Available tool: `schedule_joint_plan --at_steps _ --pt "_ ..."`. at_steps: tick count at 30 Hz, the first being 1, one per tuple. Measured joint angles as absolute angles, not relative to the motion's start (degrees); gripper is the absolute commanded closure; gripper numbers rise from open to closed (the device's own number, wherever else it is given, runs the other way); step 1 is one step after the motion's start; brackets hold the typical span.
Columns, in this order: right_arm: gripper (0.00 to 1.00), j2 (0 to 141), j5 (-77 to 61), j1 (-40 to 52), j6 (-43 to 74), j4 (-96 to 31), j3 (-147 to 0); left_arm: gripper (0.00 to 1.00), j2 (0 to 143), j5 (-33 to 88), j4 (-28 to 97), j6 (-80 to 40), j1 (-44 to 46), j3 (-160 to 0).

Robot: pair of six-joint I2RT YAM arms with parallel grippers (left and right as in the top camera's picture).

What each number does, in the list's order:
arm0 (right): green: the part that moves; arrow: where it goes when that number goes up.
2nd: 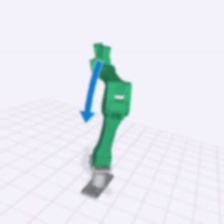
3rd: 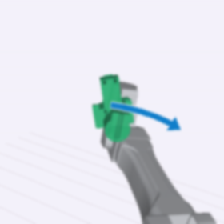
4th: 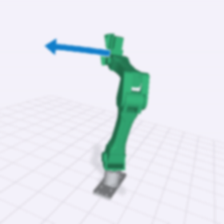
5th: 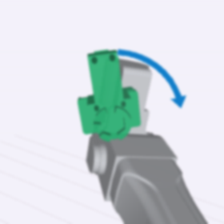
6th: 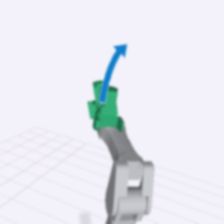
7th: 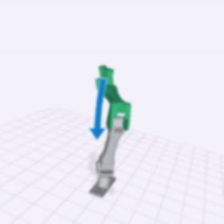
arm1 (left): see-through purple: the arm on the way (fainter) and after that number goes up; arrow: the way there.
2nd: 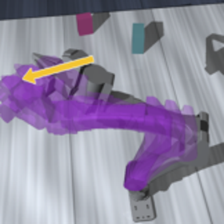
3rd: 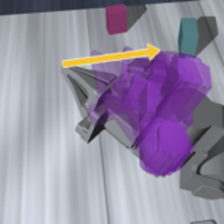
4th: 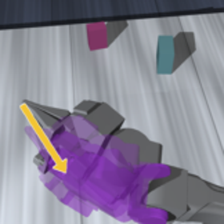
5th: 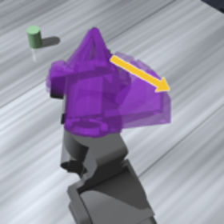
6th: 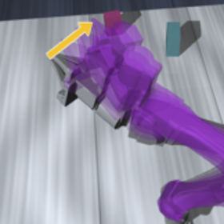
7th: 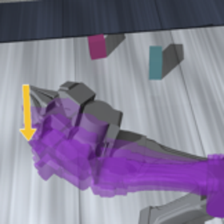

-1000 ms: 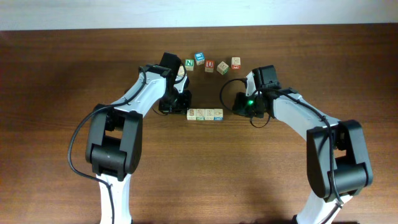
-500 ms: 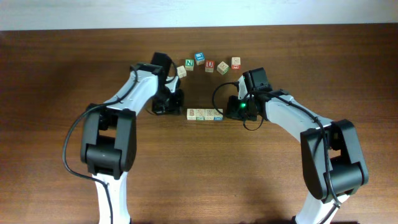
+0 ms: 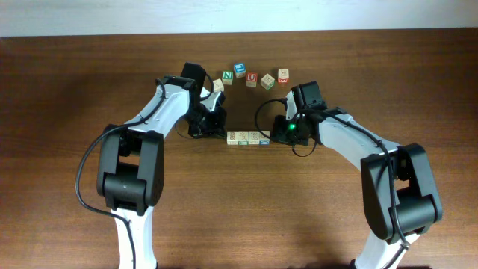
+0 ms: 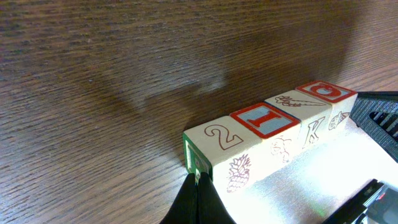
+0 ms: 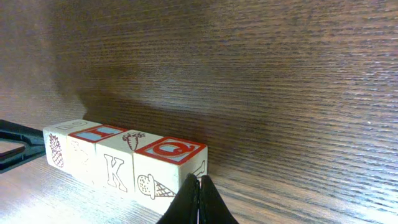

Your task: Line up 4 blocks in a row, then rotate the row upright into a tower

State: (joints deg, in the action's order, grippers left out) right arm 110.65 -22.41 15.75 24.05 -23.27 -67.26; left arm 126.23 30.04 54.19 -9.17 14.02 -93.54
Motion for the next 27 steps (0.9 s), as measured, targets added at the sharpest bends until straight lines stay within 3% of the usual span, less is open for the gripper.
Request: schedule_joint_plan --at_steps 27 --pt "0.96 111.5 -28.6 16.0 21.8 -21.6 -67.2 1.00 126.2 26.7 54.4 -9.2 13.7 -93.6"
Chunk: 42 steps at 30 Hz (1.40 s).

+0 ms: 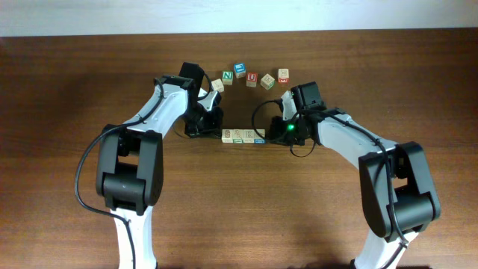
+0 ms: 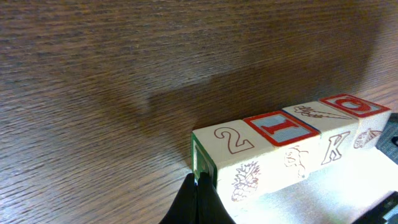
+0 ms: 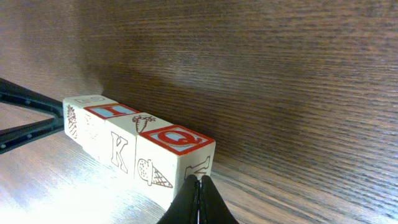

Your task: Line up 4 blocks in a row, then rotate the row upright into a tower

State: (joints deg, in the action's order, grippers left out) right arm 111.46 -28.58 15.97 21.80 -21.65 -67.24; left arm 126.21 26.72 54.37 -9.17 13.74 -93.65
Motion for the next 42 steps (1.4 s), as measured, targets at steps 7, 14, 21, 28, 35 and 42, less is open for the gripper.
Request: schedule_joint_plan --at_steps 7,14,21,28,35,42 --pt "0.95 109.4 -28.6 16.7 21.1 -20.8 -67.2 1.00 126.2 25.2 54.4 -9.2 13.7 -93.6" --pt "0.95 108.6 -27.8 18.2 21.0 -20.3 -67.3 1.00 126.2 23.5 54.4 -9.0 13.6 -93.6" --pt "0.95 108.6 -23.4 20.8 20.8 -23.8 -70.1 1.00 126.2 22.4 54.6 -8.6 13.1 -93.6" --pt "0.96 108.4 -20.3 22.9 20.5 -25.3 -72.7 1.00 126.2 21.3 54.6 -8.6 12.7 -93.6" --pt "0.96 108.3 -20.3 23.0 20.5 -24.9 -72.7 1.00 126.2 20.9 54.6 -8.6 12.7 -93.6" --pt "0.96 107.9 -20.4 24.6 20.5 -24.5 -74.7 1.00 126.2 17.6 55.3 -9.4 12.9 -93.6"
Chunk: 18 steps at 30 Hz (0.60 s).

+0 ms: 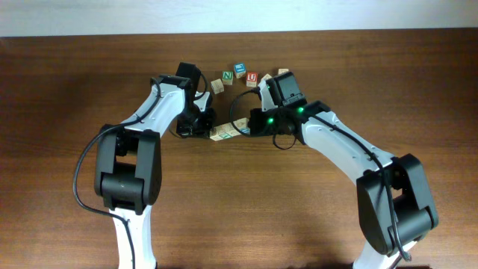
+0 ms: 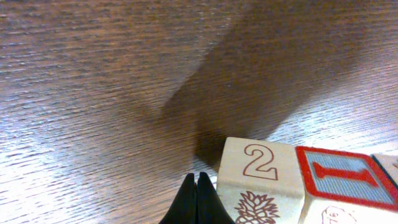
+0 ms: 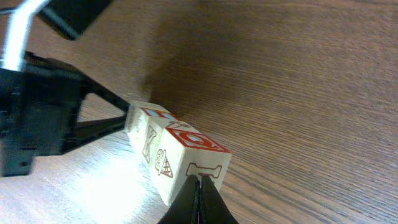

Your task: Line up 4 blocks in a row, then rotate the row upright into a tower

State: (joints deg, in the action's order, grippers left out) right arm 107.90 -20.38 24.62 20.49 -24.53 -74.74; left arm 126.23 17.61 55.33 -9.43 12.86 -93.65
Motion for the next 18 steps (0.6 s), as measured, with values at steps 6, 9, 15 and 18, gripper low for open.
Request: schedule_joint_plan --at_steps 6,9,15,18 --pt "0.96 106.3 -22.5 28.9 20.6 -22.4 -77.8 1.00 126.2 19.8 55.4 -9.5 15.1 -93.6" --pt "0.96 106.1 -22.8 29.1 20.5 -22.4 -77.8 1.00 126.2 21.6 55.5 -9.5 15.6 -93.6" --pt "0.96 106.1 -22.8 29.2 20.6 -22.3 -77.8 1.00 126.2 17.9 56.0 -9.8 15.6 -93.6" --pt "0.96 106.1 -22.5 29.3 20.6 -22.0 -77.8 1.00 126.2 9.8 56.1 -13.3 13.5 -93.6"
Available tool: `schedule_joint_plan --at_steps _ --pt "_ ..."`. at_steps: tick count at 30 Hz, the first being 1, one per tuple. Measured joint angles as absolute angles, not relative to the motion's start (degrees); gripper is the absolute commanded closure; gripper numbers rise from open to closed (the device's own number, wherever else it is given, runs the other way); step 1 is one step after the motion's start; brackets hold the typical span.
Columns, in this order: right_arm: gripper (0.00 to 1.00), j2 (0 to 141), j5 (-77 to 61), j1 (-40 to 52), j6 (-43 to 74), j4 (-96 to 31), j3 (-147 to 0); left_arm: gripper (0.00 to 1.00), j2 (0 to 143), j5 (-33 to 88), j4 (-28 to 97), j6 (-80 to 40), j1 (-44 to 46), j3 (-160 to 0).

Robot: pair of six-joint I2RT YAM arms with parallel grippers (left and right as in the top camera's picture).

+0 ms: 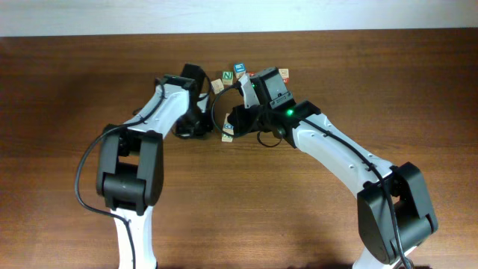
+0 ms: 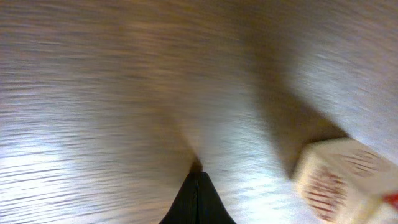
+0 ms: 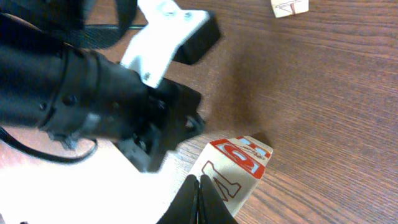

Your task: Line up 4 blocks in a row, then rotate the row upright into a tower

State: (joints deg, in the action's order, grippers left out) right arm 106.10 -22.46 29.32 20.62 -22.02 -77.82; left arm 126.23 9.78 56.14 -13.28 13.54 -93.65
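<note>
The row of wooden picture blocks (image 1: 227,132) lies between the two arms, turned close to end-on to the front edge. In the right wrist view my right gripper (image 3: 199,185) is shut, its tips against the end block with the red Q top (image 3: 239,163). My left gripper (image 2: 198,180) is shut on nothing, tips on bare wood. That view is blurred, with one block (image 2: 342,180) off to its right and apart from it. From overhead, the left gripper (image 1: 199,131) is left of the row and the right gripper (image 1: 231,124) is at its far end.
Several loose letter blocks lie behind the arms, among them a green N block (image 1: 226,75), a blue one (image 1: 240,69) and a red one (image 1: 284,73). The left arm's black body (image 3: 93,93) fills the upper left of the right wrist view. One loose block (image 3: 289,6) shows at that view's top.
The row has turned further from its slanted lie. My right gripper has moved left and back with the Q end. The left gripper's tips, then beside the "2" block, now stand apart from it.
The four blocks lay in a straight left-right row, with my shut left gripper at the "2" end and my shut right gripper at the Q end. The row then sat slightly further back, later slanted, and now stands nearly crosswise to its first line.
</note>
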Motion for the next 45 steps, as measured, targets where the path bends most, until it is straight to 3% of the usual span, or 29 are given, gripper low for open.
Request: schedule_joint_plan --at_steps 7,29,32,35,37,38,39,40,45 --pt "0.96 107.1 -21.9 30.9 20.7 -18.3 -77.7 1.00 126.2 5.5 55.3 -14.6 6.0 -93.8" --pt "0.90 107.1 -20.4 30.9 20.6 -23.2 -82.8 1.00 126.2 5.3 60.2 -14.6 5.9 -102.2" --pt "0.76 105.7 -20.3 29.7 19.2 -29.3 -86.6 1.00 126.0 5.1 65.0 -14.6 5.9 -108.8" --pt "0.59 94.5 -19.3 23.4 15.3 -39.4 -91.4 1.00 118.7 4.8 70.2 -14.3 5.9 -111.7" --pt "0.35 83.7 -17.3 18.8 13.5 -47.2 -91.9 1.00 108.0 2.6 74.5 -14.1 5.9 -112.2" --pt "0.23 79.6 -16.4 17.1 12.8 -50.5 -92.0 0.61 103.0 1.5 75.9 -14.1 5.9 -112.8" --pt "0.06 76.7 -15.1 15.8 12.5 -54.2 -92.2 0.47 99.7 1.1 78.0 -14.1 5.9 -113.0" --pt "0.02 72.8 -12.9 14.9 12.4 -58.8 -92.2 0.01 97.1 1.0 80.5 -13.8 5.9 -113.2" --pt "0.02 55.4 -8.2 14.4 12.1 -76.8 -92.4 0.01 95.1 0.6 85.0 -13.5 5.9 -113.3"
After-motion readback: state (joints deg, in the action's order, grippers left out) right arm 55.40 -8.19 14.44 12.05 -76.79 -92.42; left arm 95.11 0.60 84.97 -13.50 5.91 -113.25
